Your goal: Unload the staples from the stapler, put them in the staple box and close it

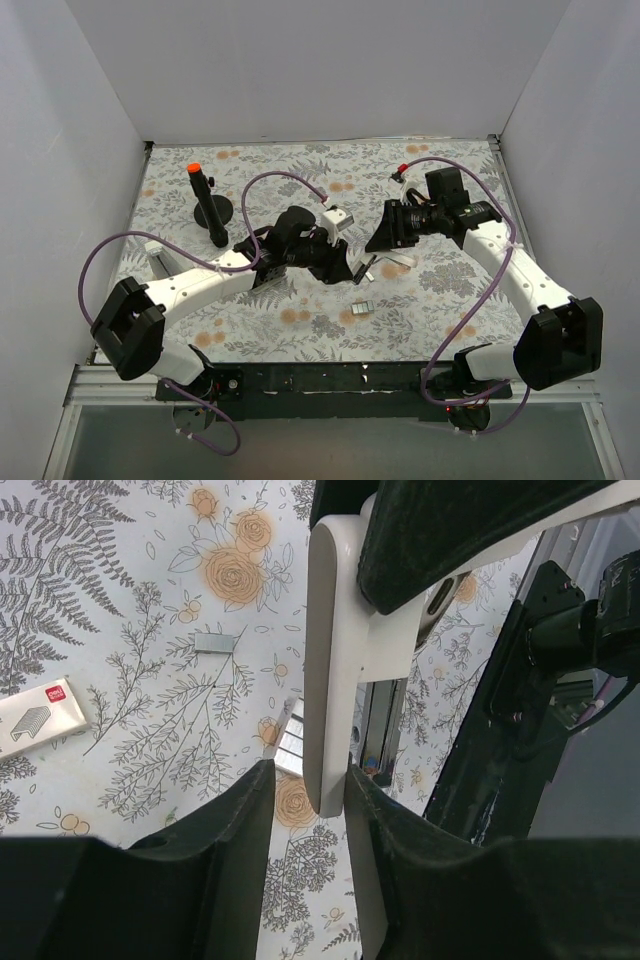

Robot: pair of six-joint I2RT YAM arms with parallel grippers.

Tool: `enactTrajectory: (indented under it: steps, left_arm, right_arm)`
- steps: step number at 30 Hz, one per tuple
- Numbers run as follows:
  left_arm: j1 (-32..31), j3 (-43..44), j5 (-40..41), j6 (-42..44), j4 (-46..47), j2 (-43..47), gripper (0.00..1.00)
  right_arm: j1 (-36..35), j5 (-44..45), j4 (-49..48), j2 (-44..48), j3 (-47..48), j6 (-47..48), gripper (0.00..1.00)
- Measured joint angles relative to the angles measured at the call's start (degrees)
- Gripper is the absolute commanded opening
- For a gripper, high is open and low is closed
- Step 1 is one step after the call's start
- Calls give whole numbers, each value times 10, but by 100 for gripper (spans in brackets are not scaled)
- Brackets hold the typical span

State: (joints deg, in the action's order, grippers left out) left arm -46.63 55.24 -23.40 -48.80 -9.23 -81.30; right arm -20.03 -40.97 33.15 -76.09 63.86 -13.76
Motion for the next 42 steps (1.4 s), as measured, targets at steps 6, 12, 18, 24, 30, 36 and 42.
enactTrajectory:
  steps: [6, 12, 18, 24, 30, 36, 42]
  left_arm:
    - [0, 0, -13, 0, 7, -16, 0]
    - [0, 1, -43, -14, 23, -36, 0]
    - [2, -9, -52, -78, 62, -45, 0]
    - [7, -16, -69, -157, 114, -44, 0]
    - [3, -28, -92, -204, 117, -43, 0]
    - [10, -30, -82, -261, 123, -41, 0]
    - [40, -31, -55, -380, 146, -41, 0]
  right_arm:
    - [1, -4, -38, -1, -20, -33, 1]
    - [2, 8, -42, -9, -21, -50, 21]
    - [1, 36, -28, -19, 0, -76, 44]
    - [13, 69, -38, -14, 57, -109, 63]
    - [55, 108, -103, 47, 71, -151, 64]
    - [52, 125, -120, 90, 60, -141, 68]
    - [9, 175, -125, 160, -47, -113, 74]
